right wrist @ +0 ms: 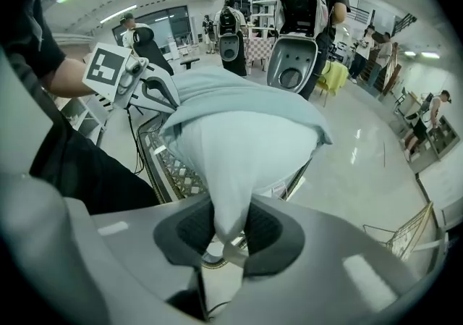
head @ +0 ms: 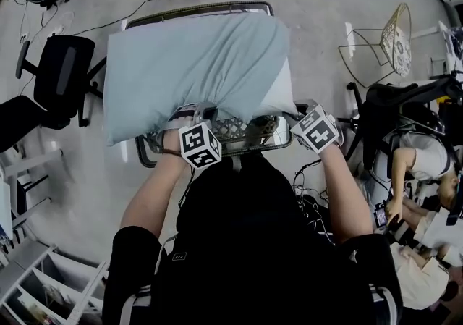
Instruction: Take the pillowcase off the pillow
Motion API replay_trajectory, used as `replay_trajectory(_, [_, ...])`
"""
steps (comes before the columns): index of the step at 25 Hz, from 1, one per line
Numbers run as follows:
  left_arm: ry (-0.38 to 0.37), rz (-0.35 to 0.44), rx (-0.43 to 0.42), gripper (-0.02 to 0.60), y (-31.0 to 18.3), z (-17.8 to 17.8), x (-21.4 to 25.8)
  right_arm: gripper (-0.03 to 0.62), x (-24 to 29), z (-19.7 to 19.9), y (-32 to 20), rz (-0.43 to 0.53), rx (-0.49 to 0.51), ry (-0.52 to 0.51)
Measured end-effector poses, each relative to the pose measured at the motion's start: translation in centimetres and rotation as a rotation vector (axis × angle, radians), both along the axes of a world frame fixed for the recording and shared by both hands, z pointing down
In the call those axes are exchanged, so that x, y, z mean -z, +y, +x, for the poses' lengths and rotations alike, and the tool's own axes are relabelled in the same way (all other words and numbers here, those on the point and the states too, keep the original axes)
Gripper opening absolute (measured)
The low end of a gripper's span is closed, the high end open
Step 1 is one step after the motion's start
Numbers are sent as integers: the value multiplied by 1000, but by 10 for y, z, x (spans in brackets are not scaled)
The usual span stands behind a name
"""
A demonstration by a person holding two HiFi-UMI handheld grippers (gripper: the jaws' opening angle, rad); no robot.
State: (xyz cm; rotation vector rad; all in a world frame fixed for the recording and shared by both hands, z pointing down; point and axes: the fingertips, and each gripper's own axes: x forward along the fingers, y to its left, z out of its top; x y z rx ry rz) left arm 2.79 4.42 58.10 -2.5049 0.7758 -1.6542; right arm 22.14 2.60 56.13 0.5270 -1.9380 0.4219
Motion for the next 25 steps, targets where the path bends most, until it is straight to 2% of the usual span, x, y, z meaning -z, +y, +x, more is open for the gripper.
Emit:
replay_trajectory(3, [-84, -55, 53, 4, 12, -34, -24, 86, -20, 10, 15, -29, -10, 39])
replay_trajectory(4, [-91, -86, 80, 4, 17, -46, -32, 86, -29, 14, 21, -45, -16, 50])
replay_trajectory(7, [74, -199, 175, 5, 31, -54, -32, 90, -51, 20, 43, -102, -24, 61])
replay_trajectory(11, [147, -143, 169, 5, 23, -38, -12, 147, -58, 19, 49, -104, -45, 82])
replay_trajectory(14, [211, -107, 158, 6, 10, -22, 6, 155, -50, 26, 47, -89, -45, 101])
replay_trajectory(18, [261, -71, 141, 6, -18, 0, 28, 156, -37, 35, 39, -73, -71, 85])
replay_trajectory(22, [295, -60, 138, 10, -57, 20, 46, 153, -21, 49, 4, -14, -132, 41])
replay_trajectory(25, [293, -60, 129, 68, -89, 36, 50, 153, -19, 58, -29, 12, -169, 21])
